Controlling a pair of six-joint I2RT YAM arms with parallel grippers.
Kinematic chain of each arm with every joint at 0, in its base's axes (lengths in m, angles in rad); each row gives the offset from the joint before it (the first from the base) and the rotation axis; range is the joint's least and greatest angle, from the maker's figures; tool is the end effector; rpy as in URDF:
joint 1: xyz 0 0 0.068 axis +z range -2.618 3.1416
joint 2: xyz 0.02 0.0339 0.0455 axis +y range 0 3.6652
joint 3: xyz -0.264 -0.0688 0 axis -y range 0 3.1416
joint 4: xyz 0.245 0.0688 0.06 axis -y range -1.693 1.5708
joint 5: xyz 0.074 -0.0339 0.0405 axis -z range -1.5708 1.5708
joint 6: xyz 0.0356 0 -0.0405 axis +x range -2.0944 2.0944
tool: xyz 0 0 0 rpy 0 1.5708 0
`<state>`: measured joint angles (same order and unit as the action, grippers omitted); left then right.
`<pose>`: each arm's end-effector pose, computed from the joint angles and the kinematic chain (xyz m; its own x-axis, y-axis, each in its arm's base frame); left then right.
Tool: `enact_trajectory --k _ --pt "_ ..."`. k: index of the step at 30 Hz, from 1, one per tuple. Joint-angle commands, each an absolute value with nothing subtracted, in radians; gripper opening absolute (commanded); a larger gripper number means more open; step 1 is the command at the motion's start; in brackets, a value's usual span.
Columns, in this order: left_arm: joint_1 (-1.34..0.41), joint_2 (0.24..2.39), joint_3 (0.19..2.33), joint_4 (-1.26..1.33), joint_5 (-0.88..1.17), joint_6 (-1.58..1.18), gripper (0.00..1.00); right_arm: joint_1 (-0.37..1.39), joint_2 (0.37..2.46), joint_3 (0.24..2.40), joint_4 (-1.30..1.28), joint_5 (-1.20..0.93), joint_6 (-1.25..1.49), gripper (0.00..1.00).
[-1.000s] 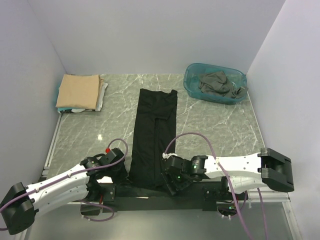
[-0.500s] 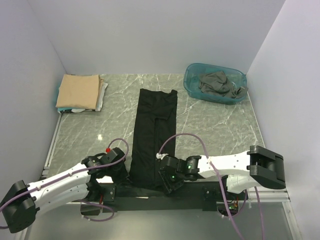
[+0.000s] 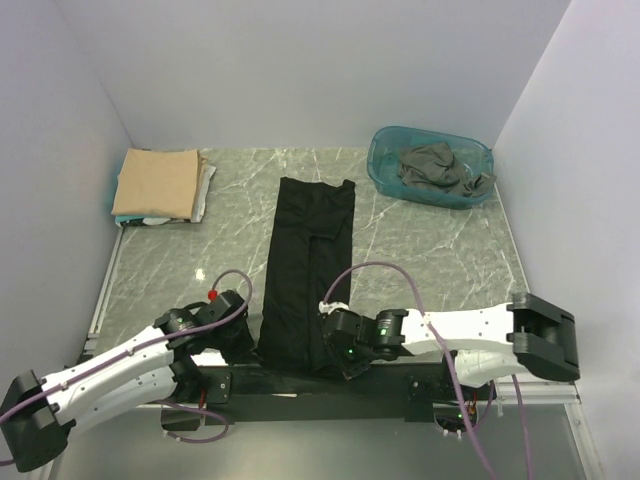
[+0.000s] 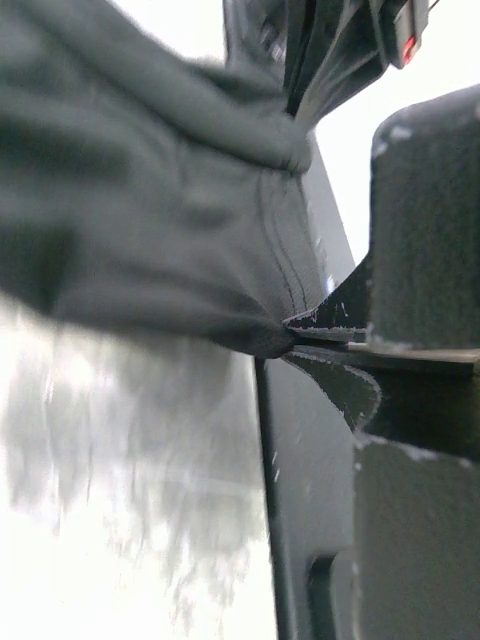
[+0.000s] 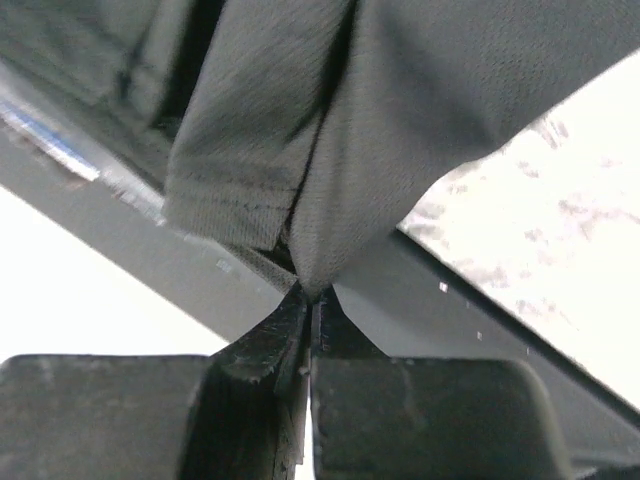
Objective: Fold and stack the t-shirts
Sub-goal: Fold the tshirt
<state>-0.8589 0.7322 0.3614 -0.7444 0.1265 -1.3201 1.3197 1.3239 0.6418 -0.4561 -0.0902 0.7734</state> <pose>0.0762 -0.0952 0.1590 -0.9083 -0.4184 0.0006 -0.3730 0.8090 -0.4543 0.0539 0.2230 0.1622 -0.8419 -0.4819 -0.2428 -0.5394 0.7652 0.3514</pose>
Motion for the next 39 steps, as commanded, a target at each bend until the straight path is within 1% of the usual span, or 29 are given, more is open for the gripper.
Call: enact_trajectory --k 1,4,7,8,11,12,15,19,21,25,29,33,39 --pt "-0.862 0.695 0.44 -0.77 0.121 -1.301 0.01 1.319 1.24 0.687 -0.514 -0.09 0.775 0.0" --pt "-0.862 0.701 0.465 -0.736 0.155 -1.289 0.01 1.318 1.215 0.721 -0.515 -0.109 0.755 0.0" --pt "-0.861 0.739 0.504 -0.732 0.13 -1.263 0.01 1.292 1.227 0.768 -0.537 -0.087 0.707 0.0" --pt "-0.862 0.752 0.521 -0.732 0.118 -1.255 0.01 1.257 1.233 0.776 -0.548 -0.086 0.697 0.0" --pt "-0.862 0.804 0.59 -0.742 0.04 -1.229 0.01 1.183 1.258 0.805 -0.594 -0.049 0.661 0.0" --pt "-0.861 0.833 0.609 -0.759 0.003 -1.226 0.01 1.136 1.261 0.81 -0.591 -0.041 0.651 0.0" --pt "-0.859 0.902 0.684 -0.764 -0.093 -1.201 0.01 1.073 1.278 0.848 -0.568 -0.029 0.597 0.0" --pt "-0.85 0.994 0.791 -0.781 -0.237 -1.198 0.01 1.019 1.321 0.945 -0.592 -0.005 0.511 0.0" --pt "-0.827 1.044 0.816 -0.77 -0.256 -1.187 0.01 0.996 1.35 0.98 -0.598 -0.002 0.483 0.0" --pt "-0.741 1.123 0.874 -0.631 -0.229 -1.083 0.01 0.924 1.402 1.04 -0.601 -0.002 0.434 0.0" --pt "-0.634 1.222 0.955 -0.56 -0.124 -0.994 0.01 0.849 1.463 1.1 -0.574 0.011 0.399 0.0" --pt "-0.591 1.348 1.064 -0.563 -0.13 -0.934 0.01 0.79 1.529 1.175 -0.563 0.006 0.368 0.0" --pt "-0.528 1.476 1.17 -0.56 -0.121 -0.879 0.01 0.71 1.621 1.261 -0.557 0.003 0.348 0.0"
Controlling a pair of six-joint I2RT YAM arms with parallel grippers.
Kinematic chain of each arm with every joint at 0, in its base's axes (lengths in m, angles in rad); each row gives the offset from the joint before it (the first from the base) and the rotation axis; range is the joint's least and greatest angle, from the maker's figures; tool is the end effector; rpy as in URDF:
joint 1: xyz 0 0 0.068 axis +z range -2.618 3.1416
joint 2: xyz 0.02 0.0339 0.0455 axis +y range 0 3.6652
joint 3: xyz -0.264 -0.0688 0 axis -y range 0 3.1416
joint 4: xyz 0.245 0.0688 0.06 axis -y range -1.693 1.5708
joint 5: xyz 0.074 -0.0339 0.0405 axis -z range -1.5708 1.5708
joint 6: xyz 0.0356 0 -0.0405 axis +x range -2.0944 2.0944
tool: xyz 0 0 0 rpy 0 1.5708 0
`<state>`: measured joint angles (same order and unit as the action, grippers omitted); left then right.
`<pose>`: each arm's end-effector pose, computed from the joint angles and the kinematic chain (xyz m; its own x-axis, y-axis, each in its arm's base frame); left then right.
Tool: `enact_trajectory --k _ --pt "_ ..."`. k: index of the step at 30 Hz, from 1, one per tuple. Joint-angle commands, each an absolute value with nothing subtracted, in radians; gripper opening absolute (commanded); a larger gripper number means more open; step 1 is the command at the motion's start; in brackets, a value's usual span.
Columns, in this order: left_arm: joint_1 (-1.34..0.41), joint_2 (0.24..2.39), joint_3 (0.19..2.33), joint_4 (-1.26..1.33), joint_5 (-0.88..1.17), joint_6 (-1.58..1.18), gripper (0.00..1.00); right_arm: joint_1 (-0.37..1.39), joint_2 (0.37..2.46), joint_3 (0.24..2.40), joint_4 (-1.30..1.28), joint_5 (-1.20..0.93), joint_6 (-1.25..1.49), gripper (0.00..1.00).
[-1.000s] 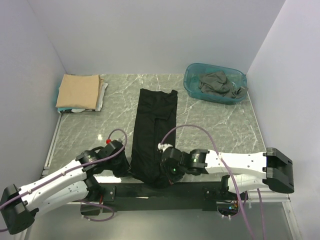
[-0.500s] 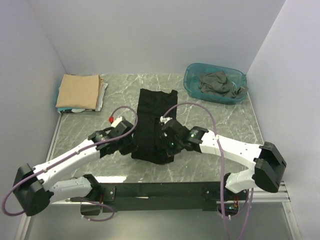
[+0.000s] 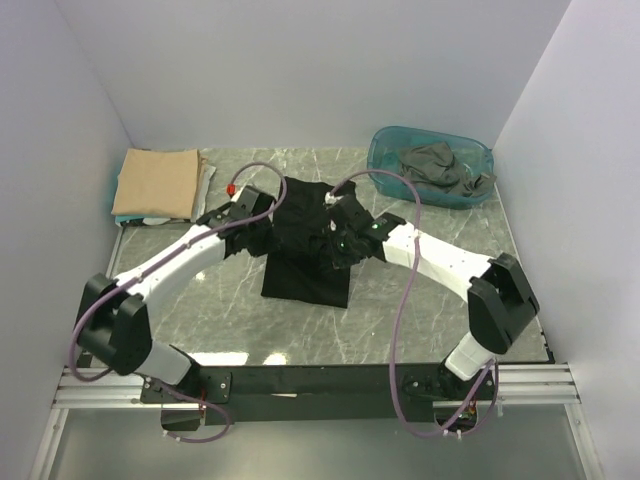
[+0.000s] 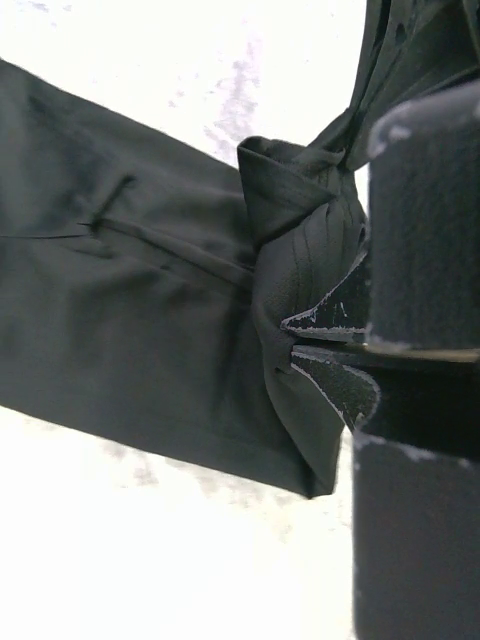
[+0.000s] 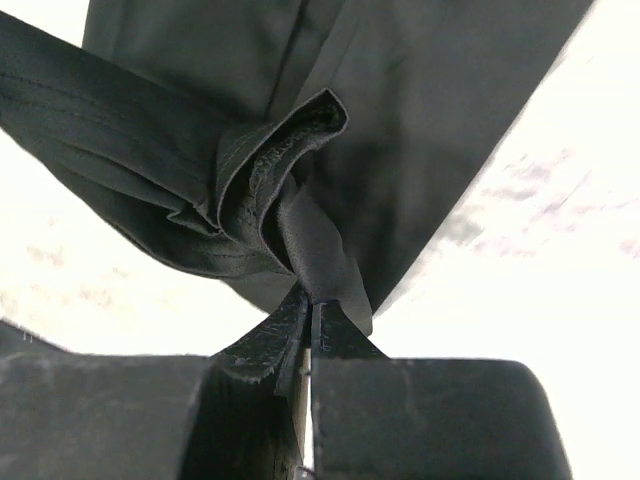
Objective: Fold and stack the t-shirts
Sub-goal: Fold the tshirt
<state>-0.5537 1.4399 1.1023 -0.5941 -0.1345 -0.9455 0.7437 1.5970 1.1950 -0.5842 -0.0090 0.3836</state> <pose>0.2592 -0.1546 0.2630 -0.7670 -0.4705 -0.4364 -0.2883 0.8602 -0.4206 0.2473 0.2279 0.2454 -0.8239 -0.2494 -0.5089 -0.4015 0.8906 0.2135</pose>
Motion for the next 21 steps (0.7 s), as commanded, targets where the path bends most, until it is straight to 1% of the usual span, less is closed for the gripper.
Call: enact_trajectory --k 1,11,18,20,21 --pt "-0.523 1.486 1.181 -0.56 -0.121 -0.874 0.01 0.701 1.631 1.269 -0.555 -0.021 0.344 0.0" --pt "-0.456 1.675 1.282 -0.551 -0.072 -0.844 0.01 0.611 1.776 1.347 -0.542 -0.084 0.327 0.0" --pt "-0.428 1.755 1.33 -0.534 -0.061 -0.822 0.01 0.558 1.853 1.391 -0.538 -0.106 0.331 0.0" --pt "-0.426 1.77 1.342 -0.526 -0.048 -0.812 0.01 0.552 1.868 1.399 -0.538 -0.107 0.328 0.03" --pt "-0.425 1.784 1.35 -0.514 -0.029 -0.795 0.01 0.548 1.871 1.404 -0.538 -0.107 0.327 0.11"
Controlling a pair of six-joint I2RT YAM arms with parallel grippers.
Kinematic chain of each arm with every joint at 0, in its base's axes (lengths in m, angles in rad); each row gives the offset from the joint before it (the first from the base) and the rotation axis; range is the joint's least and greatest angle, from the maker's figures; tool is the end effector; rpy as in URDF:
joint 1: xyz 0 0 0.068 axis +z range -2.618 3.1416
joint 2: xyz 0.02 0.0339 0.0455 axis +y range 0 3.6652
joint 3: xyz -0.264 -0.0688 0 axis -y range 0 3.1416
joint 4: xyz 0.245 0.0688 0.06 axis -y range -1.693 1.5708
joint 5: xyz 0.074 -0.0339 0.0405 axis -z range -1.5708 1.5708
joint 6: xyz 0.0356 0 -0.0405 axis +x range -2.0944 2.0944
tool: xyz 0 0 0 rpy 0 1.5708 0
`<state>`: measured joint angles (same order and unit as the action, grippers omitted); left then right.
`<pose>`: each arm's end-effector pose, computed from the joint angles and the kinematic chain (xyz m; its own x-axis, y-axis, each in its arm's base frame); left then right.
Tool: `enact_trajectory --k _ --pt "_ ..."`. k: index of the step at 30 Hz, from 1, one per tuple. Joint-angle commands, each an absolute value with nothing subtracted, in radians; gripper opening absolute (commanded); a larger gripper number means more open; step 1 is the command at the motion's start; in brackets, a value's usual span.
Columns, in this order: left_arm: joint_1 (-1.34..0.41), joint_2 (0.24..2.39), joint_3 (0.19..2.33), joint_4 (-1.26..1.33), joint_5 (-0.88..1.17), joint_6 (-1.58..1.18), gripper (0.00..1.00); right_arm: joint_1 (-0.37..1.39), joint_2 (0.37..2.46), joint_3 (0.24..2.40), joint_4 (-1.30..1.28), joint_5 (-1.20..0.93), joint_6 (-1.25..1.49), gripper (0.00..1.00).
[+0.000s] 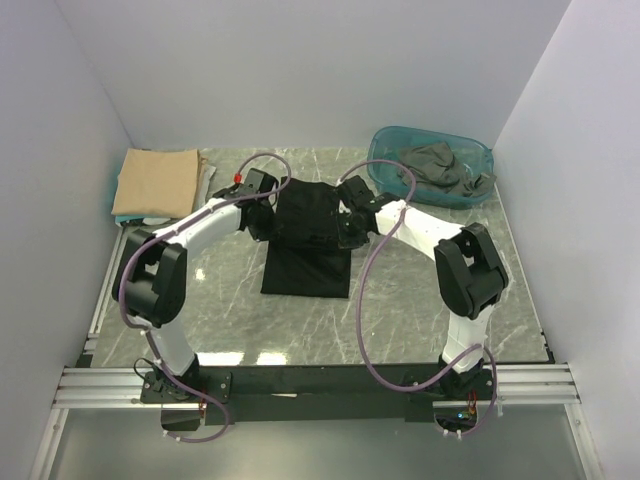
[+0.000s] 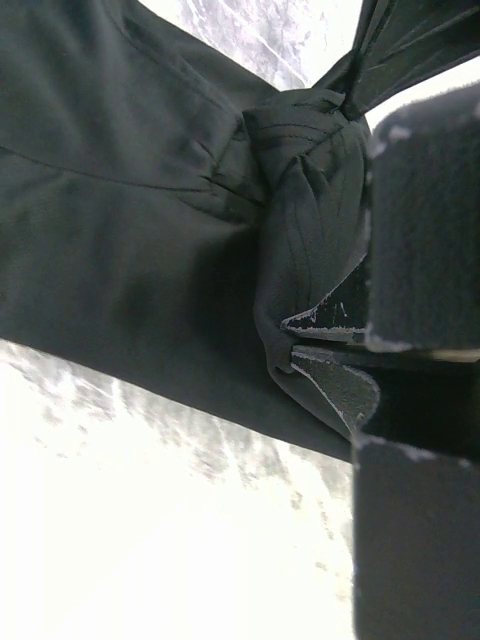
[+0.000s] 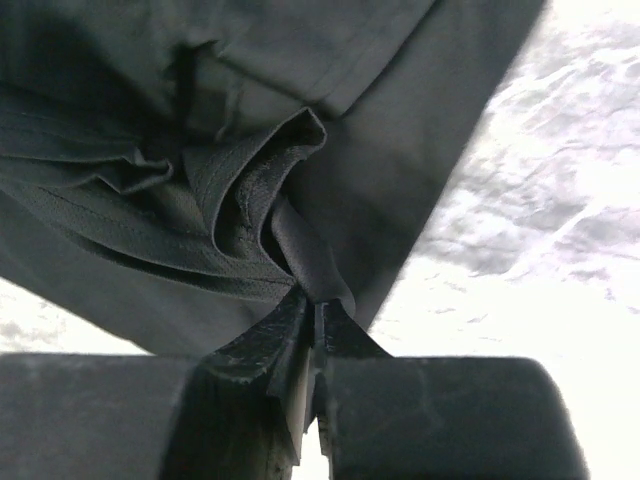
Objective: Fold and stack the t-shirts
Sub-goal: Fold the tshirt
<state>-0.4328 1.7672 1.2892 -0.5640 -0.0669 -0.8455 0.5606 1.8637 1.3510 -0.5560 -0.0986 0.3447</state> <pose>0.3386 -0.1538 0.2184 -0.8102 -0.4481 -0.3778 -0.3292 0.8812 -0.3392 0.3300 0.2113 0.2024 -0.8911 -0.1624 -0.4238 -0.2849 0.9270 0.2438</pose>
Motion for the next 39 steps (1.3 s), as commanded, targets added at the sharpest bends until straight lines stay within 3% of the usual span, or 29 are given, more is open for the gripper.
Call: enact_trajectory --k 1,4,5,7,8,9,11,12,17,25,39 --pt "-0.426 1.792 1.356 -0.508 -0.02 -0.79 0.02 0.543 1.874 1.407 -0.537 -0.109 0.327 0.13" --pt "-0.425 1.822 1.382 -0.494 0.004 -0.767 0.06 0.538 1.878 1.416 -0.531 -0.104 0.33 0.23" --pt "-0.425 1.839 1.403 -0.498 0.003 -0.764 0.12 0.537 1.875 1.42 -0.532 -0.097 0.33 0.32" --pt "-0.425 1.847 1.417 -0.506 0.003 -0.772 0.27 0.534 1.867 1.422 -0.531 -0.087 0.333 0.37" --pt "-0.423 1.847 1.42 -0.509 0.003 -0.776 0.38 0.531 1.855 1.424 -0.531 -0.08 0.331 0.41" --pt "-0.423 1.839 1.422 -0.506 0.005 -0.779 0.57 0.532 1.847 1.419 -0.528 -0.071 0.334 0.49" --pt "-0.423 1.826 1.419 -0.511 0.003 -0.787 0.79 0.531 1.81 1.408 -0.523 -0.077 0.334 0.6" --pt "-0.423 1.807 1.414 -0.517 -0.026 -0.793 0.99 0.531 1.793 1.388 -0.508 -0.086 0.337 0.67" --pt "-0.423 1.709 1.352 -0.52 -0.052 -0.805 0.99 0.535 1.677 1.267 -0.416 -0.233 0.337 0.85" --pt "-0.423 1.52 1.157 -0.485 -0.049 -0.838 0.99 0.583 1.649 1.154 -0.339 -0.373 0.348 0.88" --pt "-0.423 1.394 0.92 -0.433 -0.008 -0.876 0.99 0.555 1.917 1.344 -0.284 -0.431 0.321 0.89"
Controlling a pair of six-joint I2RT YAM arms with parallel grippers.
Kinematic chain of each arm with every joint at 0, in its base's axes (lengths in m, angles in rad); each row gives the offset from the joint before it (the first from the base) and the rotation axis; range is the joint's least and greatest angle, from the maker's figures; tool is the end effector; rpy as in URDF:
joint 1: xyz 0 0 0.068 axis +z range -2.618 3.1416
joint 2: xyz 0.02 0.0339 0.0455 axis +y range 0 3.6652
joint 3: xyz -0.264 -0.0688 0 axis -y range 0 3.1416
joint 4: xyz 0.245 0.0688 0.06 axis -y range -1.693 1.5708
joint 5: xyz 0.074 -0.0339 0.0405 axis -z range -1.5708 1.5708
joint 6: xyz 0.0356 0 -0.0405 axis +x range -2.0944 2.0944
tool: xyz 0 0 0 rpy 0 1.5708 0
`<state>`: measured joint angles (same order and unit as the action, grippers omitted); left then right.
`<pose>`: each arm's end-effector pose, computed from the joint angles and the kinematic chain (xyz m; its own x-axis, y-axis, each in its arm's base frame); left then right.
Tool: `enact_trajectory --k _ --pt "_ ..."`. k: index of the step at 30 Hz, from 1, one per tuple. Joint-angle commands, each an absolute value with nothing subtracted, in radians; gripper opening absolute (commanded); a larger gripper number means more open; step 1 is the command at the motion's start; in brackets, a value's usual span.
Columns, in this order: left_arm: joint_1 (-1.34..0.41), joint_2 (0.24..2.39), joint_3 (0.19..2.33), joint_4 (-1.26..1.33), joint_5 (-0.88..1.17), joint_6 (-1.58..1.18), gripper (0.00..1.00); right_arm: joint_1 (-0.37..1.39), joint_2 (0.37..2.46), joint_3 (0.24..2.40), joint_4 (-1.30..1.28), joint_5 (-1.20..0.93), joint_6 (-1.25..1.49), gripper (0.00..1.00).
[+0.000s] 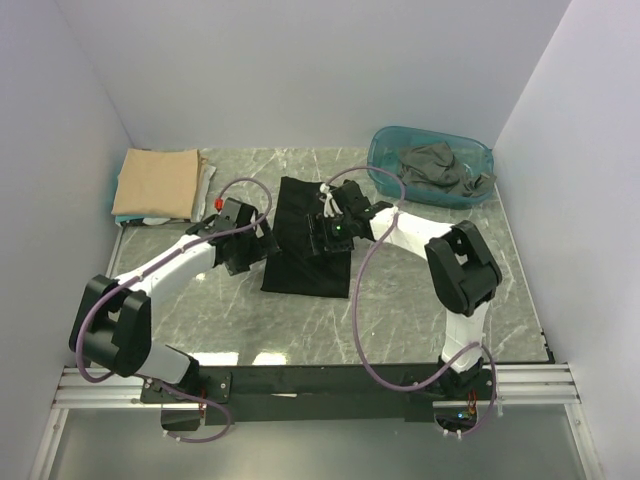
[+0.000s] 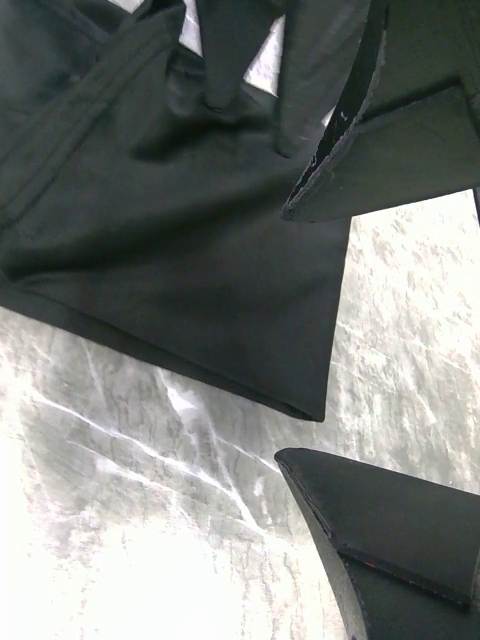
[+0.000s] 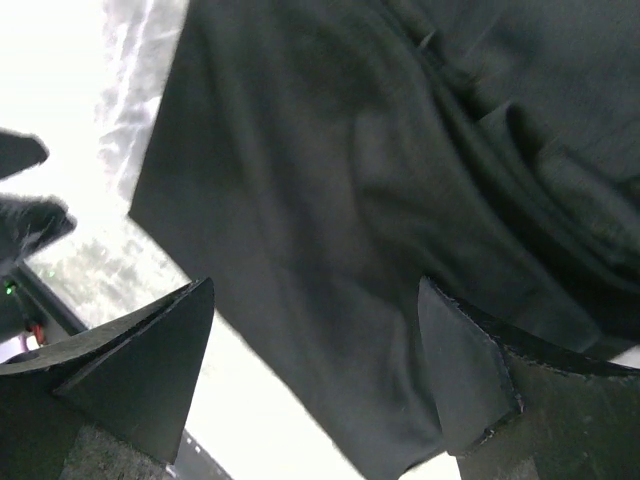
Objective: Fold and stack the t-shirts
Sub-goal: Fold the tshirt
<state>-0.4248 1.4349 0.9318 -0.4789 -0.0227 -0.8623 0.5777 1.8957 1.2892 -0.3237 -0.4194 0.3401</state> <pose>0.2633 -0.1182 0.2184 -0.7972 -0.4726 -0.3757 -0.3147 0.8563 -0.4094 0.3301 0.2325 0.1879 -0.8676 -0.2019 -0.4545 -0.4384 0.7420 0.5072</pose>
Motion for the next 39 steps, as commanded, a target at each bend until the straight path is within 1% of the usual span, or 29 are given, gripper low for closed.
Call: enact_trajectory --k 1,7,11,13,15,19,22,27,29,33,34,36,37,38,39 --pt "-0.423 1.394 0.916 -0.43 -0.008 -0.876 0.99 0.551 1.952 1.356 -0.291 -0.431 0.318 0.89" --pt "-0.423 1.407 0.884 -0.443 -0.008 -0.873 1.0 0.525 2.052 1.43 -0.339 -0.382 0.302 0.89" --pt "-0.423 1.402 0.829 -0.413 0.028 -0.876 0.99 0.523 2.039 1.459 -0.373 -0.365 0.285 0.89" --pt "-0.423 1.402 0.815 -0.402 0.037 -0.88 0.99 0.522 1.998 1.466 -0.382 -0.336 0.281 0.89" --pt "-0.423 1.404 0.798 -0.397 0.04 -0.884 0.97 0.523 1.959 1.467 -0.405 -0.315 0.275 0.89" --pt "-0.423 1.407 0.769 -0.353 0.08 -0.887 0.89 0.525 1.801 1.378 -0.39 -0.279 0.288 0.89" --pt "-0.423 1.42 0.75 -0.339 0.089 -0.893 0.78 0.523 1.694 1.217 -0.361 -0.242 0.33 0.9" --pt "-0.425 1.456 0.739 -0.318 0.071 -0.896 0.66 0.523 1.54 1.028 -0.304 -0.235 0.397 0.9" --pt "-0.425 1.48 0.739 -0.311 0.068 -0.897 0.57 0.522 1.514 0.959 -0.301 -0.238 0.41 0.9" --pt "-0.425 1.522 0.744 -0.307 0.057 -0.899 0.46 0.525 1.477 0.87 -0.288 -0.285 0.422 0.9" --pt "-0.425 1.534 0.747 -0.31 0.057 -0.897 0.39 0.523 1.47 0.838 -0.269 -0.296 0.419 0.9" --pt "-0.425 1.54 0.744 -0.307 0.058 -0.897 0.32 0.525 1.46 0.813 -0.252 -0.301 0.419 0.9" --pt "-0.425 1.543 0.742 -0.307 0.057 -0.899 0.21 0.523 1.466 0.805 -0.249 -0.299 0.419 0.9" --pt "-0.425 1.545 0.744 -0.308 0.058 -0.899 0.17 0.526 1.473 0.801 -0.242 -0.304 0.419 0.9" --pt "-0.425 1.546 0.744 -0.31 0.057 -0.899 0.09 0.532 1.492 0.799 -0.239 -0.307 0.417 0.9"
